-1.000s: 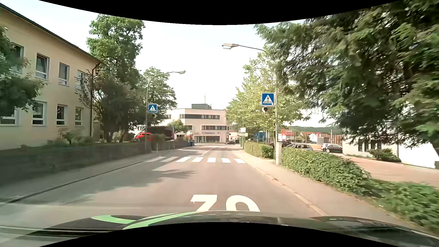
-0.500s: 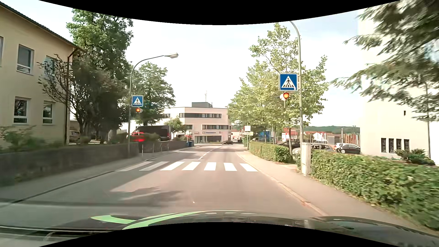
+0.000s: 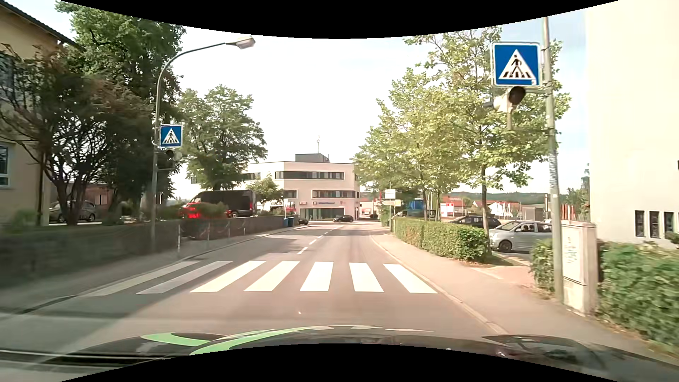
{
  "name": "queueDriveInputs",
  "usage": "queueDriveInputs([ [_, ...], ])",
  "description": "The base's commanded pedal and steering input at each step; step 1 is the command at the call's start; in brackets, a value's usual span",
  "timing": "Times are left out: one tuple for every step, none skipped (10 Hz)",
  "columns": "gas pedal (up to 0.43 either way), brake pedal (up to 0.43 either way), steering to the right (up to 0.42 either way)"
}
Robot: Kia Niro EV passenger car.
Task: Follow the waypoints while adhering to traffic rules and regulations
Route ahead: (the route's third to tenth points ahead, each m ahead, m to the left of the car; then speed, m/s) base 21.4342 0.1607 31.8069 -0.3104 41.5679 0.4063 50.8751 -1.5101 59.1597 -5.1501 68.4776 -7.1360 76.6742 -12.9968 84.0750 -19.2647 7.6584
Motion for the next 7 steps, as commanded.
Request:
queueDriveInputs([
  [0.000, 0.000, -0.005],
  [0.000, 0.000, -0.005],
  [0.000, 0.000, -0.004],
  [0.000, 0.000, 0.000],
  [0.000, 0.000, 0.004],
  [0.000, 0.000, 0.006],
  [0.000, 0.000, 0.009],
])
